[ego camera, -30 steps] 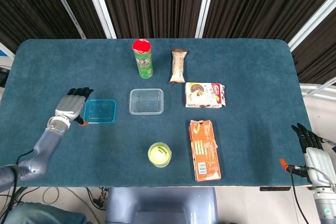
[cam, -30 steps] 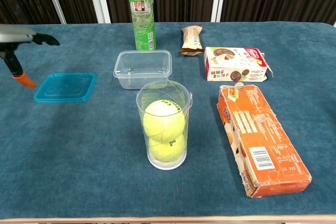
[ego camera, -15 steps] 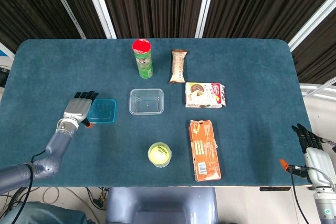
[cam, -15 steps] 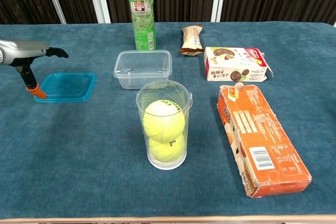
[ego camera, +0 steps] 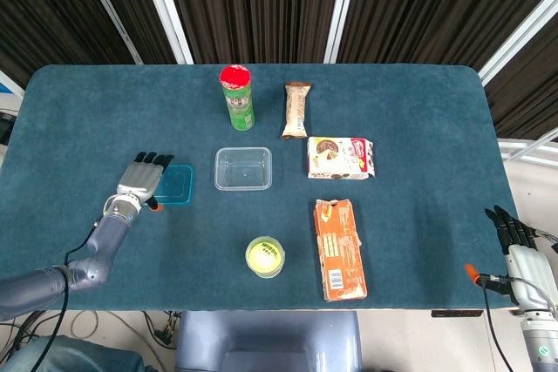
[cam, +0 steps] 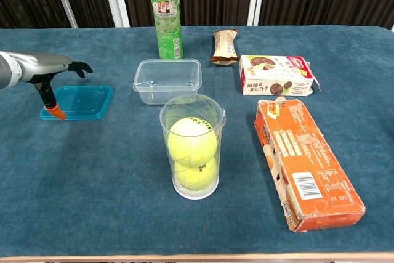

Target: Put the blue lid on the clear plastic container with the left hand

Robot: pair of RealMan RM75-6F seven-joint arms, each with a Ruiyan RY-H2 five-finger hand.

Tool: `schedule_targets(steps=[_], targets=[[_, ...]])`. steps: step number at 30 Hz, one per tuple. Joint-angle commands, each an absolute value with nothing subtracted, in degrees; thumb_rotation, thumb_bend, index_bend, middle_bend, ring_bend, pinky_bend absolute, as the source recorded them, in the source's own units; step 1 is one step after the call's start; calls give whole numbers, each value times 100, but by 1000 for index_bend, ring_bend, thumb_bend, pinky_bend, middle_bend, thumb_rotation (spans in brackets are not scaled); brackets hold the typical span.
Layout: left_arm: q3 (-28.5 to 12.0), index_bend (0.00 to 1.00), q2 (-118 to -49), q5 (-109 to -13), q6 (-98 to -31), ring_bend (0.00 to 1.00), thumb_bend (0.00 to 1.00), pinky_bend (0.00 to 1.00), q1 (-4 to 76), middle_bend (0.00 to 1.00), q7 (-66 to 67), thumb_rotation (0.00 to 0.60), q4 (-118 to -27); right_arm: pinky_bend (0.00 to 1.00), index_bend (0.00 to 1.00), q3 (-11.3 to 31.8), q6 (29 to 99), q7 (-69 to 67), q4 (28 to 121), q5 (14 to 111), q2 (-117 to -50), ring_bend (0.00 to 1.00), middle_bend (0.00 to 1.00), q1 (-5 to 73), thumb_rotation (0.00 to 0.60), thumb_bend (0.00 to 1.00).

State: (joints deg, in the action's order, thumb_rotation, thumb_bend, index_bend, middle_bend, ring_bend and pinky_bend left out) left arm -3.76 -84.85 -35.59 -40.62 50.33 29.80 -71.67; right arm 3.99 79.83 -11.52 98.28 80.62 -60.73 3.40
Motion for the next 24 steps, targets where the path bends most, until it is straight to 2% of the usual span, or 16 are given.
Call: schedule_targets(steps=[1, 24], targets=[[-358, 0, -8502, -3578, -4049, 0, 98, 31, 5046, 103, 2966, 600, -7149, 0, 74, 399, 7977, -1148, 9828, 8058, -6072, 0, 0, 341, 600, 292], [-246, 0, -8676, -3622, -3921, 0, 98, 30, 5131, 83, 2869, 600, -6848, 0, 74, 419, 7970, -1110, 9839, 8008, -6078, 0, 0, 335, 600, 292]])
